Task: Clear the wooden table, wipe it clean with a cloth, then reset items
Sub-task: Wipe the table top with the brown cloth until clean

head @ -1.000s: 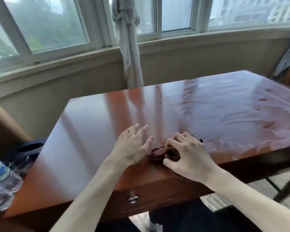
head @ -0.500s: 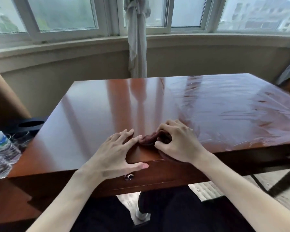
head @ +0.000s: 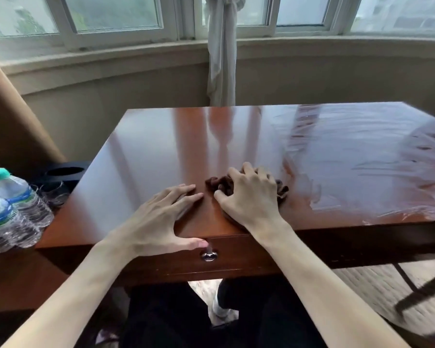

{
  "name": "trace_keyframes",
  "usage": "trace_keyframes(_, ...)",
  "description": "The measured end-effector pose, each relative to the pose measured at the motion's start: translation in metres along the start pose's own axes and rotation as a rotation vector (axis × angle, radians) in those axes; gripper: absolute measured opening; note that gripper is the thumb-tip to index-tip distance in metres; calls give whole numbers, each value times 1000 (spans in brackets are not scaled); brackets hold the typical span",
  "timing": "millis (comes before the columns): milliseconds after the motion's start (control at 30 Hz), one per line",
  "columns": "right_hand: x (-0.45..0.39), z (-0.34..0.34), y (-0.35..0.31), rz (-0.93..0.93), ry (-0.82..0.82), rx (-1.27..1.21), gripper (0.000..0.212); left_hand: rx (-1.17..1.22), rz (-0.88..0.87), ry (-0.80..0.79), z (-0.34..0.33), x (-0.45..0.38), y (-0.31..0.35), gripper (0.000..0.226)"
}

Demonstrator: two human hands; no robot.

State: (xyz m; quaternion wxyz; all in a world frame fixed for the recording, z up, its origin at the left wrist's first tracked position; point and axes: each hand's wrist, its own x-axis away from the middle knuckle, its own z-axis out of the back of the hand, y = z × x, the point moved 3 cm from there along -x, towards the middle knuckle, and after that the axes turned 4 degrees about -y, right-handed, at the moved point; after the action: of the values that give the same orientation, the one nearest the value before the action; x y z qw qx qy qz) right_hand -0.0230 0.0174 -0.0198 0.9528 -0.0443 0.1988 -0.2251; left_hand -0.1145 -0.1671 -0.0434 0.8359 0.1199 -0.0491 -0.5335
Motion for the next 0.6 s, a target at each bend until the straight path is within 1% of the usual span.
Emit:
trace_keyframes(67,26,-3,-24,106,34,-60,38,18,-5,20,-1,0,-1,109)
trace_keyframes(133,47,0,-26,234,-8,-167,37,22,-1,27,-1,0,-2,110)
trace_keyframes(167,40,3,-21,249,-48,-182,36,15,3,24,-2,-1,-2,112)
trace_keyframes(233,4,1,-10,151,-90,-128,36,4,6,21,-2,-1,-1,117)
trace_keyframes(300,-17,-5,-7,20,-79,-66,36,5,16,32,-2,-1,-1,119)
trace_keyframes(333,-13,-8,-12,10,-38,-39,35,10,19,40,-2,-1,-2,119)
trace_keyframes(400,15,-7,-27,127,30,-75,33,22,10,40,-2,-1,-2,117)
trace_keyframes(467,37,-1,-24,252,-24,-209,34,23,0,14,-3,-2,-3,114)
trace_keyframes(500,29,2,-14,264,-76,-229,35,18,5,-4,-2,-2,-3,115)
trace_keyframes(533,11,2,-2,236,-114,-208,37,17,14,-20,-1,-2,-3,116)
trace_keyframes(600,-27,3,29,76,-138,-141,37,68,52,-39,2,-3,-1,111)
